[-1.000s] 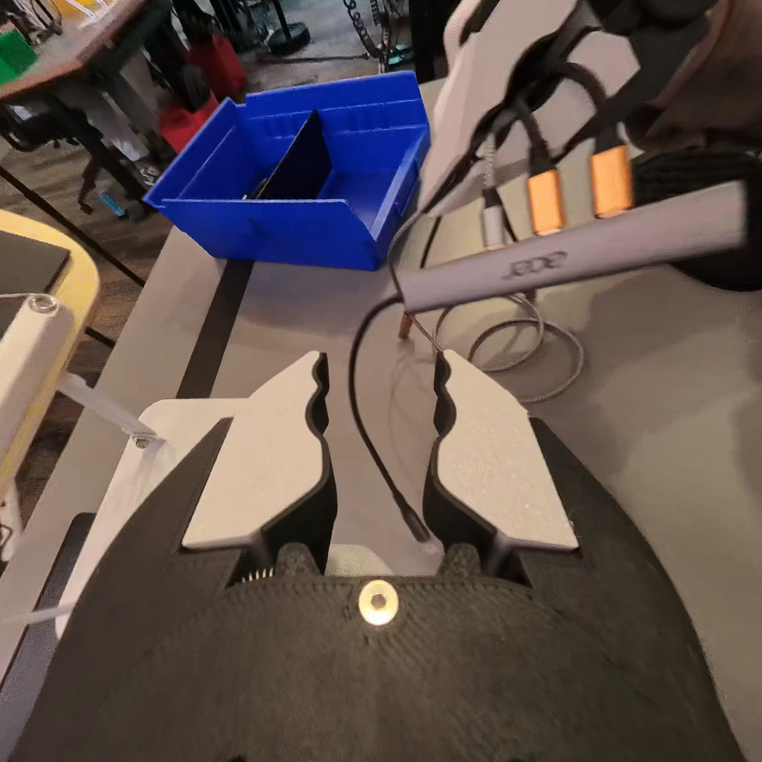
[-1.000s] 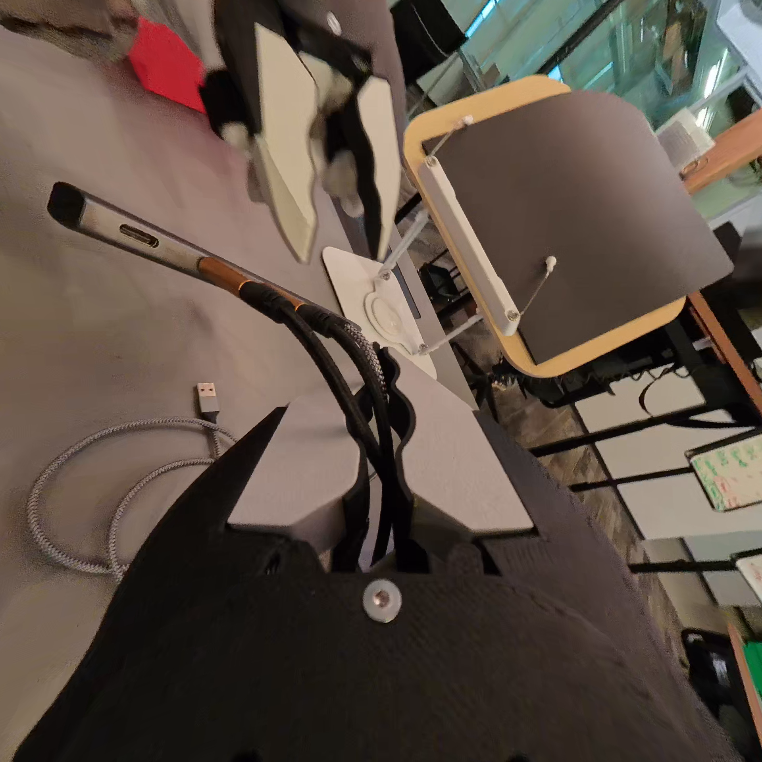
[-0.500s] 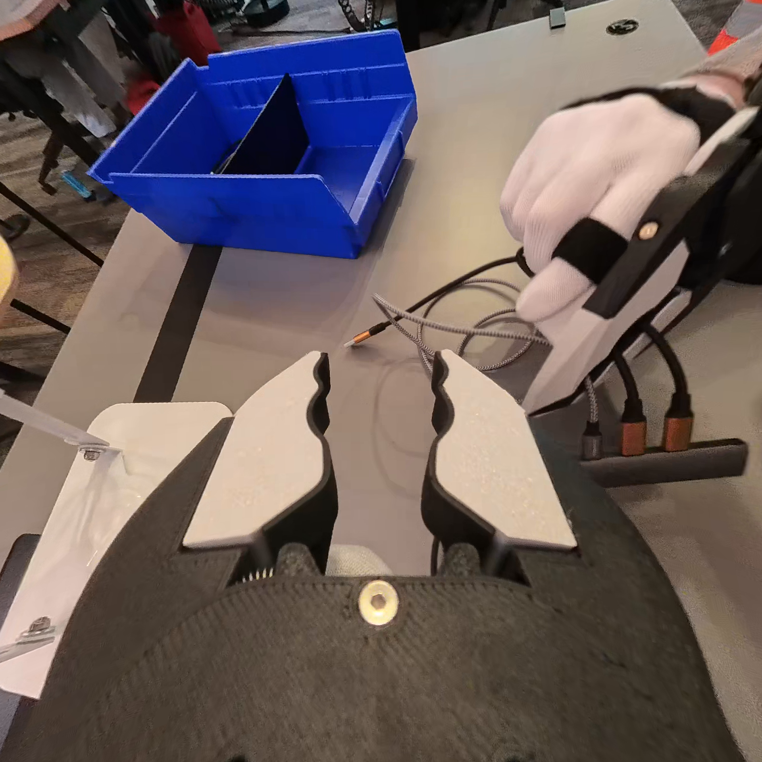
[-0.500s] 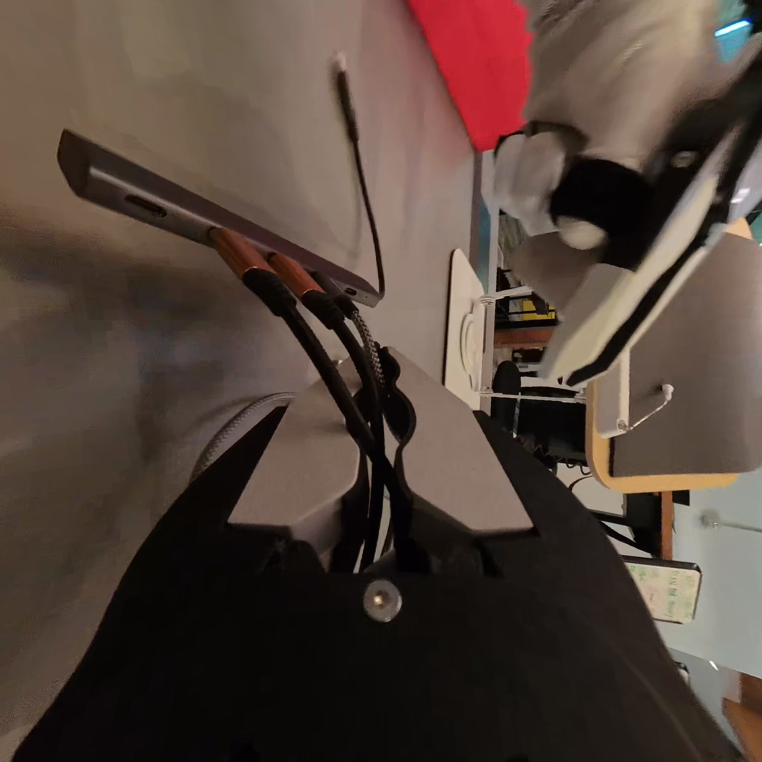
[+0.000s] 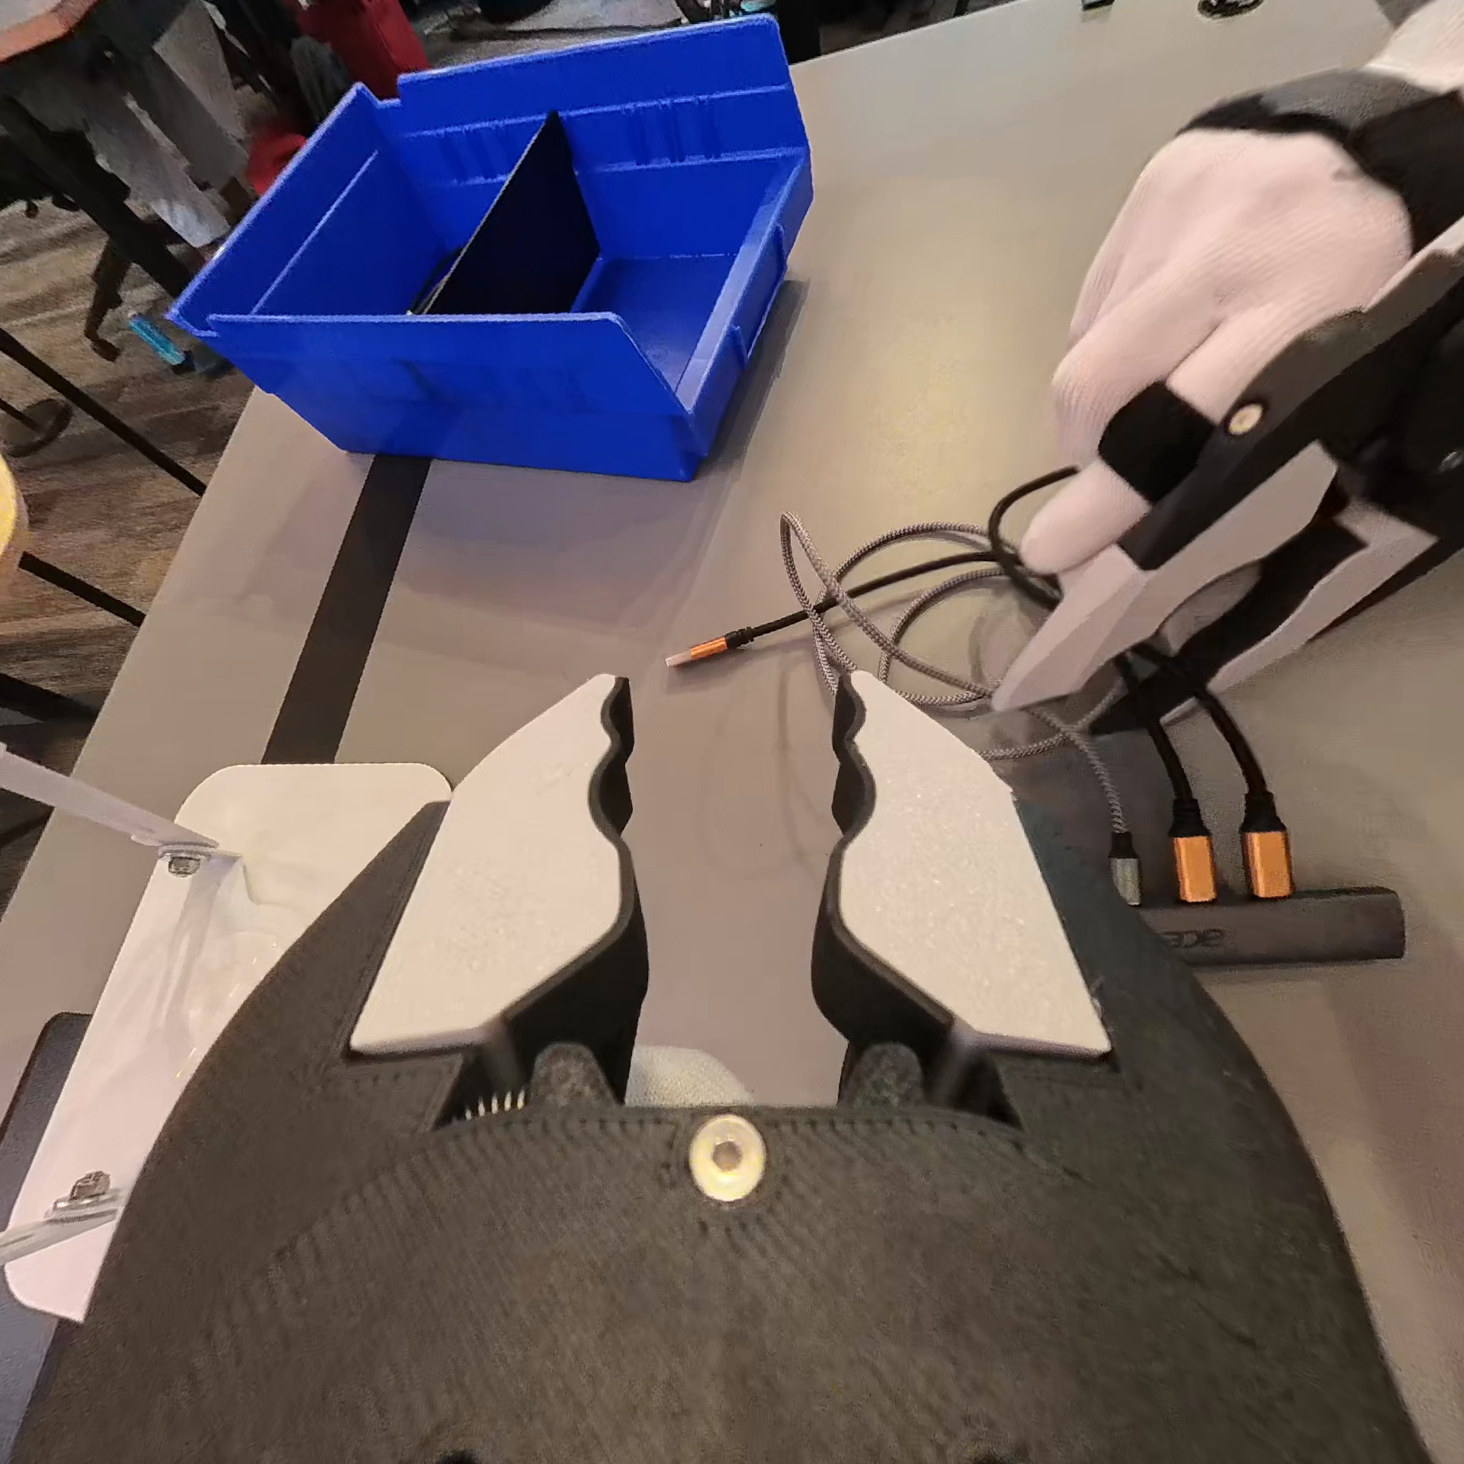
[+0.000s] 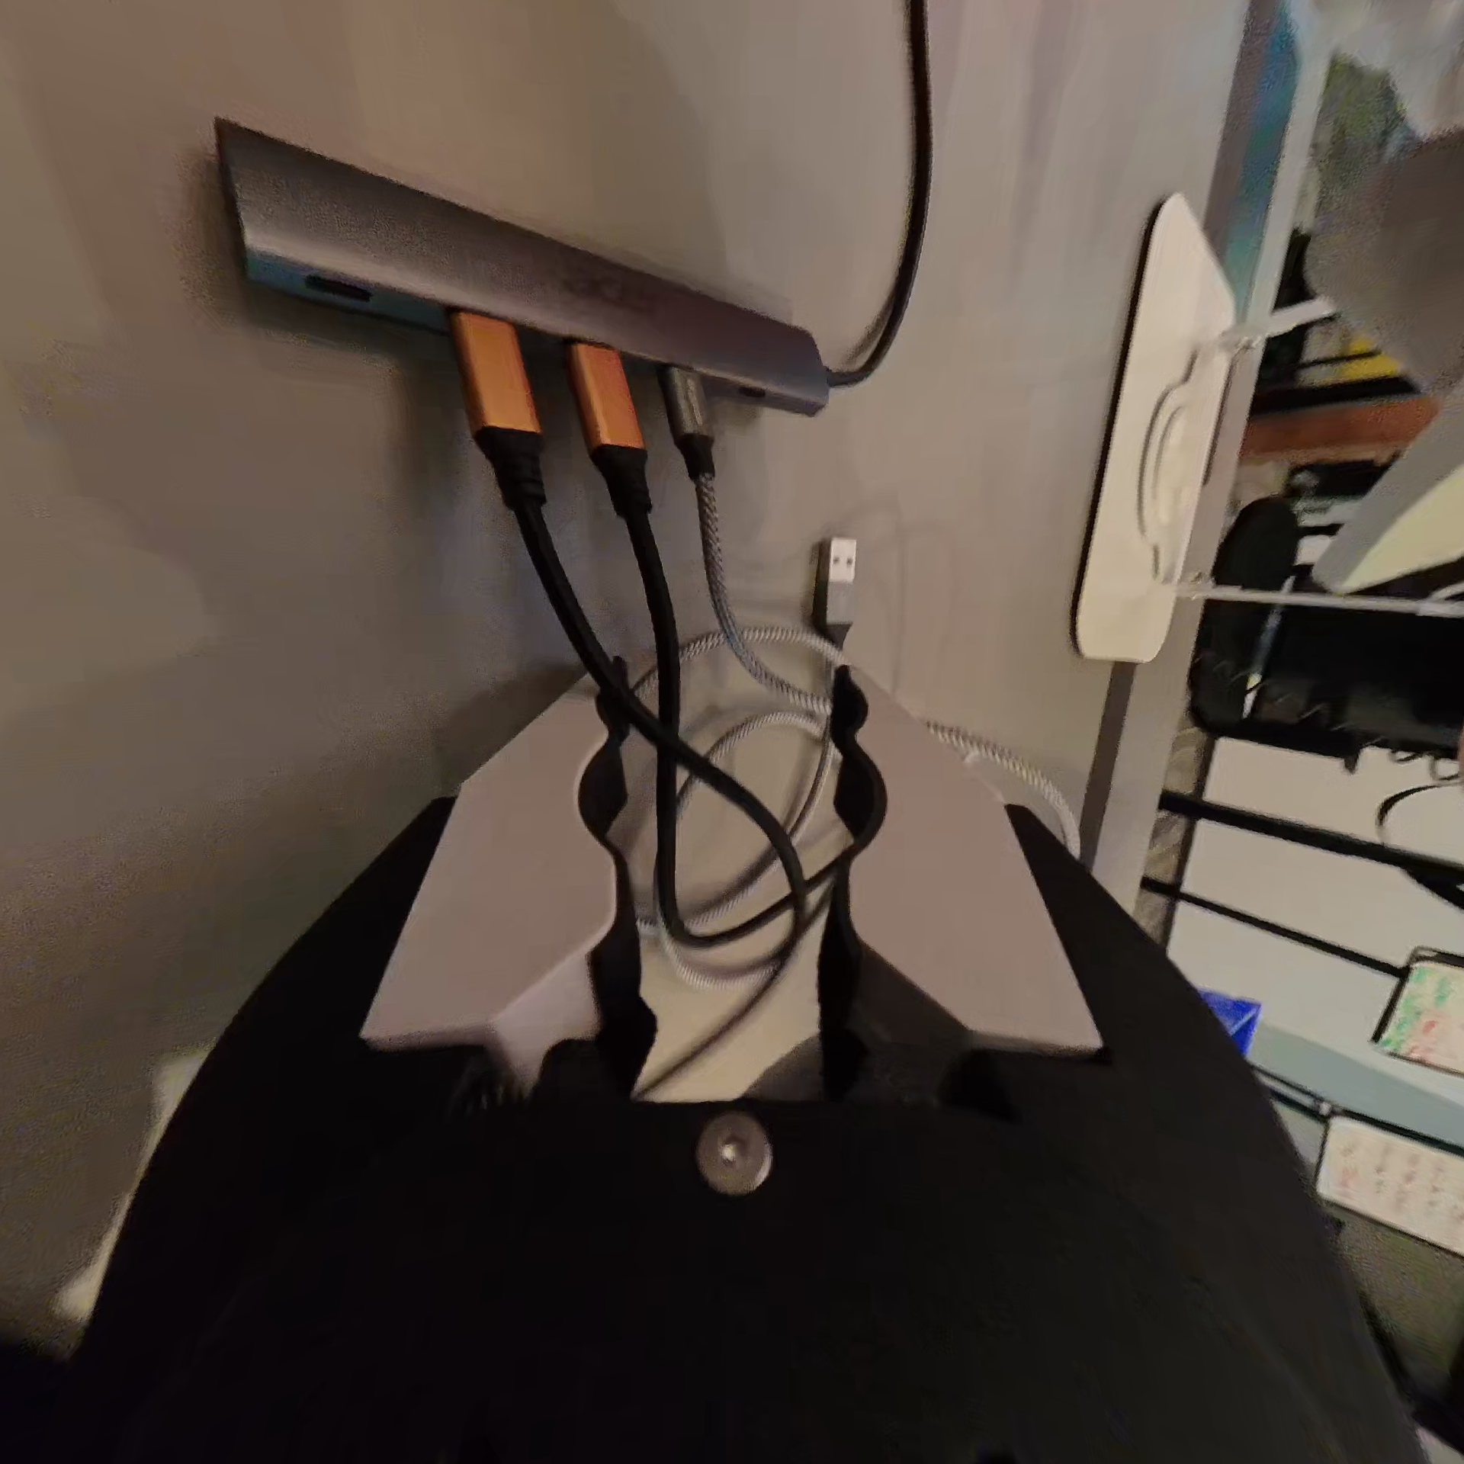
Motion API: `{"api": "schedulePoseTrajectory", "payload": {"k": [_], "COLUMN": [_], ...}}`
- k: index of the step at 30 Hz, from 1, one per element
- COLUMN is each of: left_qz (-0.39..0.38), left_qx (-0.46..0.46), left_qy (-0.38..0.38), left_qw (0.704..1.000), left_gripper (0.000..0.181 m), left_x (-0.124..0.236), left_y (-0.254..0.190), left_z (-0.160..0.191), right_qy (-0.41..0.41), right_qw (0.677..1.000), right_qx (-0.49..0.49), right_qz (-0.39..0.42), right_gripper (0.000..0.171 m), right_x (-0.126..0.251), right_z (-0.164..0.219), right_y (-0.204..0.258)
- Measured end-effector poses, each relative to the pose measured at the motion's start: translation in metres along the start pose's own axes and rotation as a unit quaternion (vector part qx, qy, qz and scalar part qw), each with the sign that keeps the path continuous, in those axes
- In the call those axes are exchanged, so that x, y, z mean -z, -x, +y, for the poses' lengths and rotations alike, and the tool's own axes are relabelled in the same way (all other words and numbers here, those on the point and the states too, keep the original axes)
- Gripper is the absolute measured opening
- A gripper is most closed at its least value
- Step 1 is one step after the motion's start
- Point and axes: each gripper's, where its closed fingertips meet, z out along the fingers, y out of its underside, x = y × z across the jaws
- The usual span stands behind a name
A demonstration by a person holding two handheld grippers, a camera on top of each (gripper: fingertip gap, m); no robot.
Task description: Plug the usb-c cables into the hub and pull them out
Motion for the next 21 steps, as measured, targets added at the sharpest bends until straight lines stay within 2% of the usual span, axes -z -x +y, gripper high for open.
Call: {"api": "schedulePoseTrajectory", "payload": {"k": [3, 6, 8, 10, 13, 14, 16, 19, 21], "left_qz": [-0.005, -0.01, -0.013, -0.016, -0.015, -0.015, -0.014, -0.014, -0.014], "left_qx": [0.002, 0.002, 0.003, 0.005, 0.007, 0.007, 0.007, 0.006, 0.008], "left_qy": [0.001, 0.001, 0.001, 0.0, 0.0, 0.001, 0.002, 0.0, -0.003], "left_qw": [1.0, 1.0, 1.0, 1.0, 1.0, 1.0, 1.0, 1.0, 1.0], "left_gripper": [0.049, 0.049, 0.049, 0.049, 0.049, 0.049, 0.049, 0.049, 0.049], "left_x": [0.001, 0.003, 0.004, 0.005, 0.004, 0.004, 0.004, 0.004, 0.005], "left_y": [0.002, 0.004, 0.006, 0.008, 0.009, 0.009, 0.008, 0.008, 0.009], "left_z": [0.0, 0.0, 0.0, 0.001, 0.002, 0.002, 0.002, 0.002, 0.001], "right_qy": [0.025, 0.038, 0.039, 0.017, -0.022, -0.007, 0.033, 0.049, 0.045], "right_qw": [0.999, 0.991, 0.978, 0.948, 0.889, 0.879, 0.867, 0.841, 0.825], "right_qx": [-0.031, -0.109, -0.192, -0.311, -0.449, -0.471, -0.489, -0.528, -0.552], "right_qz": [-0.029, -0.067, -0.068, -0.066, -0.085, -0.076, -0.093, -0.111, -0.116], "right_gripper": [0.062, 0.062, 0.064, 0.076, 0.098, 0.099, 0.118, 0.133, 0.134], "right_x": [0.018, 0.039, 0.05, 0.054, 0.043, 0.035, 0.019, 0.001, -0.007], "right_z": [0.014, 0.031, 0.04, 0.039, 0.031, 0.038, 0.056, 0.072, 0.074], "right_y": [0.004, 0.007, 0.0, -0.013, -0.02, -0.021, -0.008, 0.001, -0.001]}}
